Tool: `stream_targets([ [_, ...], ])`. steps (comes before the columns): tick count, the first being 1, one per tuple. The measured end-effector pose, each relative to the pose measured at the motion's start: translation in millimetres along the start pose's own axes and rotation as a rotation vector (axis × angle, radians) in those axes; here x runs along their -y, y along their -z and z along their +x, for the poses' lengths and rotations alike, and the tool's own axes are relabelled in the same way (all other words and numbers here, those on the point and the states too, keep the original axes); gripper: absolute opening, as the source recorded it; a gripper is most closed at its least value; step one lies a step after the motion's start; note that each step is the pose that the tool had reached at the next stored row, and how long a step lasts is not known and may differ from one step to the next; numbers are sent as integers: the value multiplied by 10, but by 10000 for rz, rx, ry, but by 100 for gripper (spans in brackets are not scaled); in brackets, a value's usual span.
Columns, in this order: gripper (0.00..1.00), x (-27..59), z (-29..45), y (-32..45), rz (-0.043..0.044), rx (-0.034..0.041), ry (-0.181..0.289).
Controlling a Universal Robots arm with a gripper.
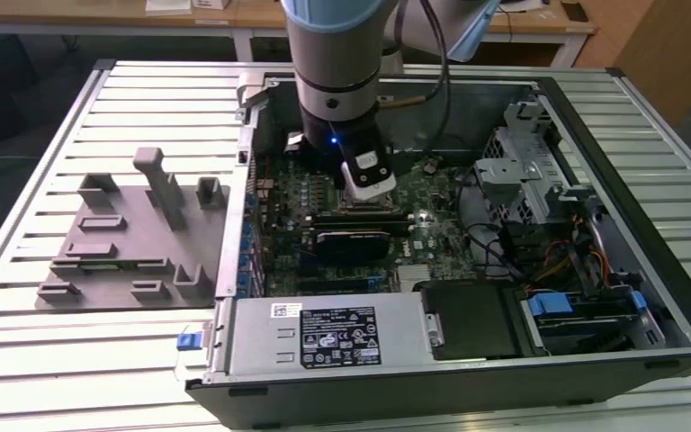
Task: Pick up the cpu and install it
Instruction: 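Install the second cpu locking lever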
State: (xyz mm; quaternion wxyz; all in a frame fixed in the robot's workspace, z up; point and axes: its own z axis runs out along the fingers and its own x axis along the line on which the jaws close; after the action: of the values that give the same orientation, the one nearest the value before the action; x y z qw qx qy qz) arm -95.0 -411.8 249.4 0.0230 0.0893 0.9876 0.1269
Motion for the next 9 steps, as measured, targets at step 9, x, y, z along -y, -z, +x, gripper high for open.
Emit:
stream_targets([
  [9, 11, -9, -15, 24, 83, 15, 0],
])
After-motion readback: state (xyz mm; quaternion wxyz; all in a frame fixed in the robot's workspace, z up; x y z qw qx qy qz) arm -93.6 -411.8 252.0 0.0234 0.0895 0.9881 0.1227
